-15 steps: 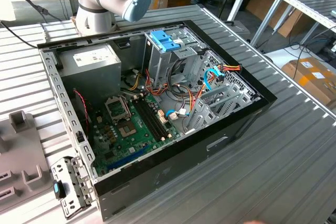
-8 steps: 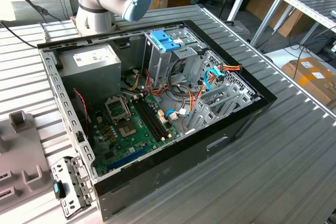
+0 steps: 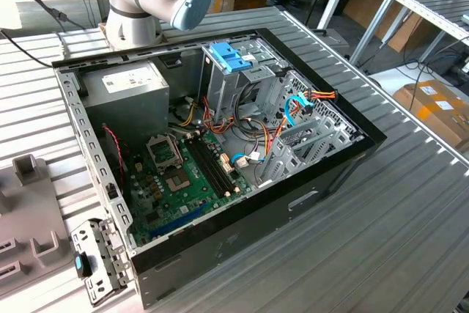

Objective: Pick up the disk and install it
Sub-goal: 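Pick up the disk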

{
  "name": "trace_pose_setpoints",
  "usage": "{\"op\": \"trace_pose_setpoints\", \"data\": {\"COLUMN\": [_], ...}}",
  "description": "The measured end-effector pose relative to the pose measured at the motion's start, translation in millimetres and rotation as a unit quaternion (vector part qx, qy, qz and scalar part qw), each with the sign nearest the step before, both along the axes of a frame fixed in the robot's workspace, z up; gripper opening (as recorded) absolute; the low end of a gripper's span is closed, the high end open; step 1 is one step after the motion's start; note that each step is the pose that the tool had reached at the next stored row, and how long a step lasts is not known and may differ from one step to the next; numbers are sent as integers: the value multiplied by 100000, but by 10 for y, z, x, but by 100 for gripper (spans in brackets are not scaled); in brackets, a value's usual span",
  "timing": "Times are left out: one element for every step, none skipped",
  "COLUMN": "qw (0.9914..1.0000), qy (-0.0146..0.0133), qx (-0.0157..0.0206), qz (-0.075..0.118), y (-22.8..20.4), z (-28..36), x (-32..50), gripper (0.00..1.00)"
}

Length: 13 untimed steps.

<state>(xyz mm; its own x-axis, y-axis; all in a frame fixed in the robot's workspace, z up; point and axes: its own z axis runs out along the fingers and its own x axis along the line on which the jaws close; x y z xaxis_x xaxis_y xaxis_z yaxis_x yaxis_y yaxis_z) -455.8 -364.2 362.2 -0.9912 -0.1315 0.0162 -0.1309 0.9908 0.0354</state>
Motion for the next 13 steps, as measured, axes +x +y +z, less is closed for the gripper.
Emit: {"op": "trace_pose_setpoints", "data": {"qw": [99986,99950,99918,99843,99763,99639,99512,99340,99240,99125,98852,98719,98564], "qy": [-1,-2,0,-2,0,-1,-3,1,-1,-2,-2,0,4], "qx": [0,-1,-2,-1,-2,-1,-1,-2,-3,-1,-3,-4,-3], "qz": [1664,3162,4052,5600,6882,8484,9872,11467,12309,13198,15112,15952,16884], "y": [0,0,0,0,0,0,0,0,0,0,0,0,0], "z": [-2,-4,-5,-7,-9,-11,-13,-15,-17,-18,-21,-22,-22], "x": [0,0,0,0,0,0,0,0,0,0,0,0,1], "gripper": [11,11,11,11,11,11,11,11,11,11,11,11,11]}}
